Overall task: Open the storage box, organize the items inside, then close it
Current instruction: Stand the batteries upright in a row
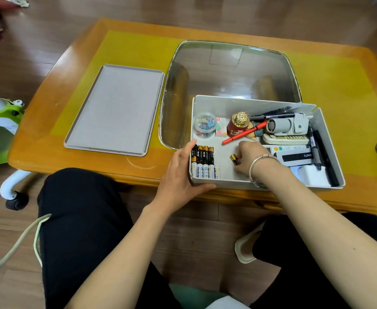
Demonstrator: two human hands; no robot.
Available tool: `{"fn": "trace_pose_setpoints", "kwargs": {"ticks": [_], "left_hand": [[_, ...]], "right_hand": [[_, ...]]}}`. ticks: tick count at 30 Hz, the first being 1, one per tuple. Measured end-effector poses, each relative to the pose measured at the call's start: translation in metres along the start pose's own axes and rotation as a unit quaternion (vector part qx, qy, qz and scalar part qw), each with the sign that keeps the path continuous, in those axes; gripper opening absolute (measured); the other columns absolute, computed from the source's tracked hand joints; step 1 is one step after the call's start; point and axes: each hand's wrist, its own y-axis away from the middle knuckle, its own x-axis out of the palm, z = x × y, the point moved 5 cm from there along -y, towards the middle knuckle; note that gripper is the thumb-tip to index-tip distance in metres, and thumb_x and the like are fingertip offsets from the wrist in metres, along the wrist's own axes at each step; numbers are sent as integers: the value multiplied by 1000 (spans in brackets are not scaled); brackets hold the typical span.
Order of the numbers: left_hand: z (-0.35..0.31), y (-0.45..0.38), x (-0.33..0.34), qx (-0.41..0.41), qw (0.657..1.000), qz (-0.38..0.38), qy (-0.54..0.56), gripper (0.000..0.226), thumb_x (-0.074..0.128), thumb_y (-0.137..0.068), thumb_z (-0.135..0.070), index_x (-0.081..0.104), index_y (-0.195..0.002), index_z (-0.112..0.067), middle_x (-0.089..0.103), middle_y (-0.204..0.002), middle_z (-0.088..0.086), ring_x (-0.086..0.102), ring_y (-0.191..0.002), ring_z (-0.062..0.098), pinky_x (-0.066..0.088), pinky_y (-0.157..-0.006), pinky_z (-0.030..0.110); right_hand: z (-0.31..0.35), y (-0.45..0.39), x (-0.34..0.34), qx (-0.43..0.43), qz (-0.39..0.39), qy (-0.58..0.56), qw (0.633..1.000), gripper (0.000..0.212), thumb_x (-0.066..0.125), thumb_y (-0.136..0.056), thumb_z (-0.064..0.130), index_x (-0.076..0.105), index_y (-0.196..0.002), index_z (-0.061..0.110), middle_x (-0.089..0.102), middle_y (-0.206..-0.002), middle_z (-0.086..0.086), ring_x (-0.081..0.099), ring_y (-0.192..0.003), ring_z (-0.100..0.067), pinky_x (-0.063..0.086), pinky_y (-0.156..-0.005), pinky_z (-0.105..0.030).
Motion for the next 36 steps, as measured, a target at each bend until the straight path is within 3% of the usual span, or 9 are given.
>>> {"fn": "trace_pose_setpoints", "kwargs": {"ticks": [3,6,8,14,18,23,27,31,36], "left_hand": [[0,0,-1,0,1000,-1,-3,112,78,-59,-59,6,-144,-51,29,-143,-9,32,-126,2,42,-93,27],[-1,0,-2,2,1000,-4,-4,110,75,-58,-63,5,-142,-54,30,-141,-8,31,-120,-4,40,-90,23],[-1,0,-2,2,1000,-3,-4,109,74,-58,-64,5,-142,-54,31,-140,-8,32,-120,-3,41,-90,23],[-5,3,-5,-8,1000,30,4,101,59,-64,-78,5,-145,-50,29,-141,-7,37,-127,10,44,-96,34],[-17,6,-8,-22,998,34,49,81,27,-79,-83,13,-147,-42,24,-148,-13,27,-131,-2,32,-101,24],[-36,-26,-15,-73,996,19,-54,59,50,-95,-46,28,-144,-21,12,-156,0,18,-143,18,23,-111,33],[-50,-53,-12,-102,989,43,-101,66,57,-94,-28,19,-147,-21,3,-158,7,22,-142,31,32,-109,40],[-58,-65,-8,-105,983,27,-150,90,59,-90,-6,-4,-152,-23,11,-156,11,47,-126,29,52,-92,40],[-56,-66,-13,-125,969,-7,-211,103,65,-85,-3,-11,-152,-18,36,-145,12,58,-111,26,52,-78,38]], "right_hand": [[4,-2,-4,-26,-21,-75,997,36,66,-78,19,56,-113,18,59,-99,-6,54,-85,-22,44,-69,-26],[12,-2,-5,-37,-22,-216,976,32,63,-82,17,62,-114,23,59,-100,-1,54,-70,-16,44,-44,-14],[18,-2,-4,-39,-18,-283,958,30,64,-84,14,63,-112,21,55,-94,2,58,-61,-17,46,-37,-16],[28,-3,-6,-51,-14,-283,958,27,67,-85,16,64,-113,15,60,-92,0,58,-70,-16,56,-59,-30],[28,-3,-4,-57,-7,-257,965,29,62,-86,10,62,-114,11,56,-72,5,51,-63,-10,48,-78,-28],[29,2,-7,-68,13,-256,964,31,58,-86,6,61,-116,11,61,-82,-2,54,-69,-13,46,-77,-26],[19,8,-12,-75,12,-268,961,30,61,-85,3,61,-114,9,62,-88,-2,57,-81,-15,49,-81,-28],[-9,14,-24,-57,-40,-245,967,22,61,-85,4,67,-103,14,66,-86,-1,61,-78,-16,51,-79,-30],[-41,21,-35,-2,-85,-186,979,13,62,-83,15,68,-92,21,65,-82,0,59,-78,-18,45,-74,-26]]}}
